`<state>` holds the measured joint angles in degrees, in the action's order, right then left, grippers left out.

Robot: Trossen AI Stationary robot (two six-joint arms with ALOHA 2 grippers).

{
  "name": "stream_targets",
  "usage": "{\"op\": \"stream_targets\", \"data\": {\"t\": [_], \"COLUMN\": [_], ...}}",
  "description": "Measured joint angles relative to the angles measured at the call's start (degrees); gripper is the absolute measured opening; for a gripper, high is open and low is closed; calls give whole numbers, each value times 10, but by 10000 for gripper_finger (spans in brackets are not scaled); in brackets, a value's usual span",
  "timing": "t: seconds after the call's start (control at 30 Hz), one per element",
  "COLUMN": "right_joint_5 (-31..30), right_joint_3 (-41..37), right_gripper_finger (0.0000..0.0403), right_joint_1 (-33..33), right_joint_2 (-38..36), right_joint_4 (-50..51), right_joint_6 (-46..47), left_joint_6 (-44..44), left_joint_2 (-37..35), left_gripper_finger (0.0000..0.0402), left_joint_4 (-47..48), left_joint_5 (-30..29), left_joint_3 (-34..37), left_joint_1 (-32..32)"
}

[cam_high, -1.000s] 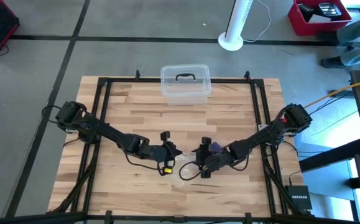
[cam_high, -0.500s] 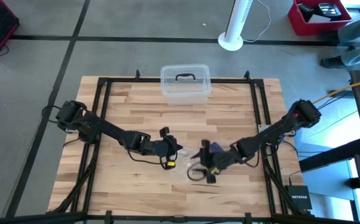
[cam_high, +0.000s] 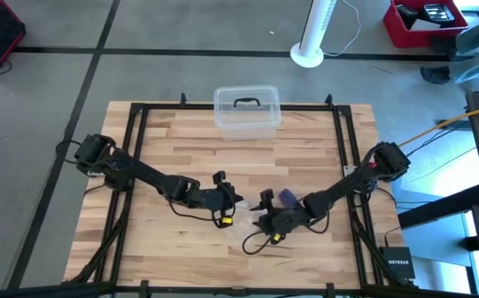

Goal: Roll bandage
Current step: Open the transparent zip bag

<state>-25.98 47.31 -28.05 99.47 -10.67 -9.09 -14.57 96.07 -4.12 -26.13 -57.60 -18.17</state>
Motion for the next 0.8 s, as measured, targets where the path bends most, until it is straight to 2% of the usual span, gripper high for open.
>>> {"op": "stream_targets", "data": {"t": [0.1, 0.17, 0.27, 0.47, 0.8], "right_joint_5": [-35, -50, -55, -55, -60], "right_joint_3": [0, 0, 0, 0, 2], "right_gripper_finger": [223, 200, 148, 20, 7], "right_joint_1": [0, 4, 12, 23, -11], "right_joint_2": [11, 16, 30, 53, 11], "right_joint_4": [-1, -2, -1, -3, 13], "right_joint_6": [-19, -19, -19, -9, 28], "left_joint_6": [-1, -2, -3, 0, 12], "left_joint_2": [0, 0, 0, 0, 0], "left_gripper_finger": [0, 0, 0, 0, 0], "left_joint_4": [0, 0, 0, -11, -11], "left_joint_5": [0, 0, 0, 0, 0], "left_joint_3": [0, 0, 0, 0, 0], "left_joint_1": [0, 0, 0, 0, 1]}}
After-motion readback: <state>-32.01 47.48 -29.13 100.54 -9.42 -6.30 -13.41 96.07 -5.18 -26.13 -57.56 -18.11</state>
